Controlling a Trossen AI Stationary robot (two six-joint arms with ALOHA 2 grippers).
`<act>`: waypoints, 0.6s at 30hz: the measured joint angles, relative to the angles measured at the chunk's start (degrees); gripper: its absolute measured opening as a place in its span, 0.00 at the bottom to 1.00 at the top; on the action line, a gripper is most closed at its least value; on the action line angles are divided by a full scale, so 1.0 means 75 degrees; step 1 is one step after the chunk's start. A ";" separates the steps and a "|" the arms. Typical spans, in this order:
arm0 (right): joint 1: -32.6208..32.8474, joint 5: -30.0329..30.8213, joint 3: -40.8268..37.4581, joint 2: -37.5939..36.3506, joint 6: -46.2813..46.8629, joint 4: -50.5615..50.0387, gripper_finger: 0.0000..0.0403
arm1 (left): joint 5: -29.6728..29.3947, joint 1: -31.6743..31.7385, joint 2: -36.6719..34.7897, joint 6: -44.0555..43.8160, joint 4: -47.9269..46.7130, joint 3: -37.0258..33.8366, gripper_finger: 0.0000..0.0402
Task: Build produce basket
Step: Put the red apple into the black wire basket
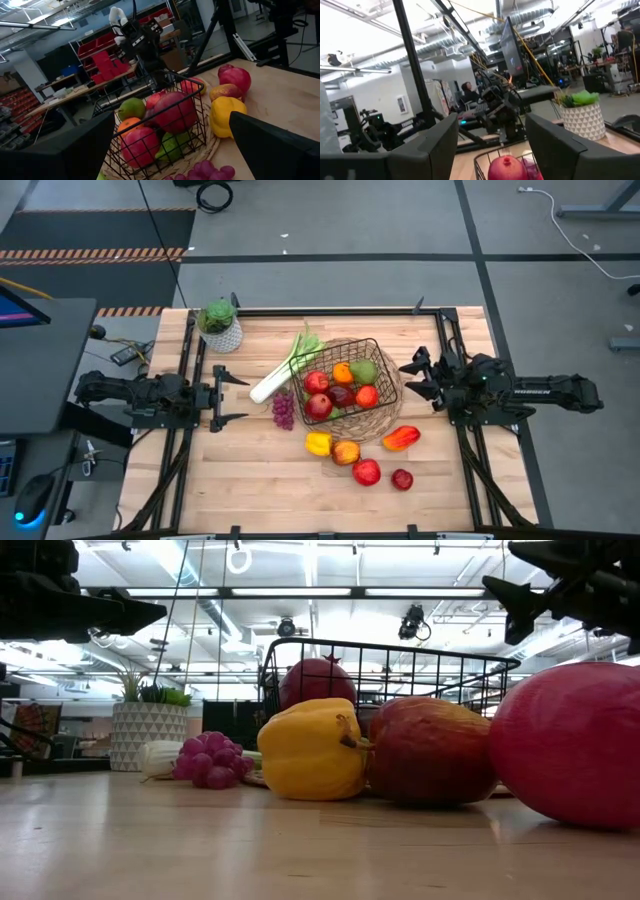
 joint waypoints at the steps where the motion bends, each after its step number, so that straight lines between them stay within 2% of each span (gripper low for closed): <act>1: 0.0000 -0.0024 0.0018 0.0000 -0.0031 -0.0059 0.60 | 0.0001 0.0000 0.0000 0.0001 0.0000 0.0000 1.00; 6: 0.0000 -0.0297 0.0342 0.0066 -0.0241 -0.0169 0.68 | -0.0002 0.0000 0.0000 -0.0001 0.0000 -0.0003 1.00; 12: 0.0376 -0.0515 0.1005 0.0595 -0.0305 -0.1043 0.78 | 0.0000 0.0000 0.0000 -0.0001 0.0003 -0.0003 1.00; 18: 0.1501 0.0235 0.1535 0.1419 -0.0984 -0.1571 0.80 | 0.0001 0.0000 0.0000 -0.0001 0.0003 -0.0003 1.00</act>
